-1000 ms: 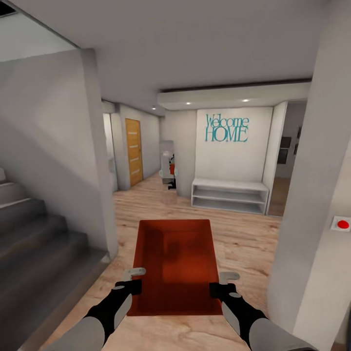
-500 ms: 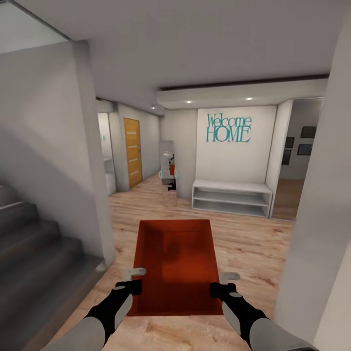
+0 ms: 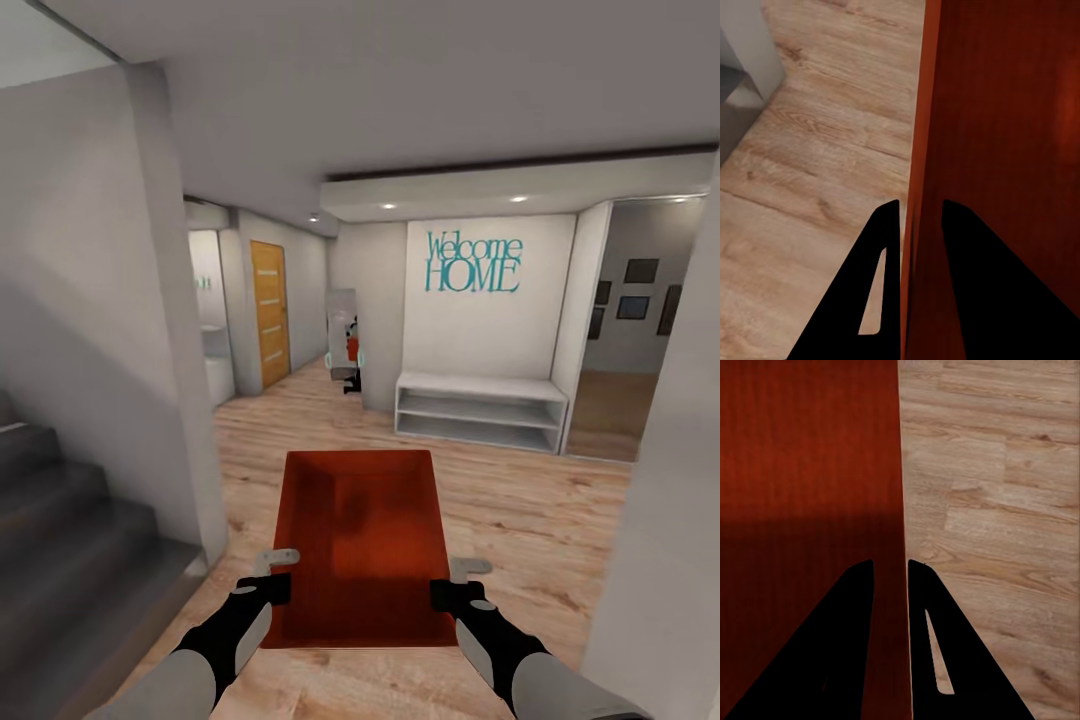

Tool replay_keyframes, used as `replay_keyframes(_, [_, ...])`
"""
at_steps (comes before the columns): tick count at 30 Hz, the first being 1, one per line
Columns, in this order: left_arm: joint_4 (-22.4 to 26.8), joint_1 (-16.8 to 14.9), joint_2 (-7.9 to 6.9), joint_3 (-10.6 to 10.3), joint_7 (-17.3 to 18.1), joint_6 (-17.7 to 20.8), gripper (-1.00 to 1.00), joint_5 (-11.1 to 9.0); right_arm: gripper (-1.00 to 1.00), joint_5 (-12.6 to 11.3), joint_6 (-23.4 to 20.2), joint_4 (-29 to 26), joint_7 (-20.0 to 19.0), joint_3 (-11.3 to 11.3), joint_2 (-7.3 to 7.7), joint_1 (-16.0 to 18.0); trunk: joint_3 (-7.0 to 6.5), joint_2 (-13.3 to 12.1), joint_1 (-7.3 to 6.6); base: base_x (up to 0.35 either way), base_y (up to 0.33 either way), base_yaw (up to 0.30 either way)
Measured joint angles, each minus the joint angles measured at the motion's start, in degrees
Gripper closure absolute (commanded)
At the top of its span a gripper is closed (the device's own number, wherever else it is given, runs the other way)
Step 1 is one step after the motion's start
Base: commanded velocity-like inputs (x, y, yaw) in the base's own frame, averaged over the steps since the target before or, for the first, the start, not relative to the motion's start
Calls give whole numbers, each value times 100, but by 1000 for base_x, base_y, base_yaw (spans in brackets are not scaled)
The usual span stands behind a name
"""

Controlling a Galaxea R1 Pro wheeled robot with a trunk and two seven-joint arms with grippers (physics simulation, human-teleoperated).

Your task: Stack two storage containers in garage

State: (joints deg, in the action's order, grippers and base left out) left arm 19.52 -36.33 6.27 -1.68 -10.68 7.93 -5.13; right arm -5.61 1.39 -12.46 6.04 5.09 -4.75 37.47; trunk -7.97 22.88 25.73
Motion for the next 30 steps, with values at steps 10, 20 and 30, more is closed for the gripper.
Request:
replay_keyframes(10, [-5, -1, -2, -3, 2, -1, 100, -2, 100, -20, 2, 2, 7, 15, -1, -1, 0, 0, 0, 322, 0, 0])
replay_keyframes(20, [12, 1, -9, -13, 4, -7, 100, -18, 100, -11, 8, -7, 11, 10, -7, 1, 0, 0, 0, 322, 0, 0])
replay_keyframes(30, [21, 2, -14, -24, 6, -7, 100, -33, 100, -1, 8, -11, 14, 2, -11, 1, 0, 0, 0, 322, 0, 0])
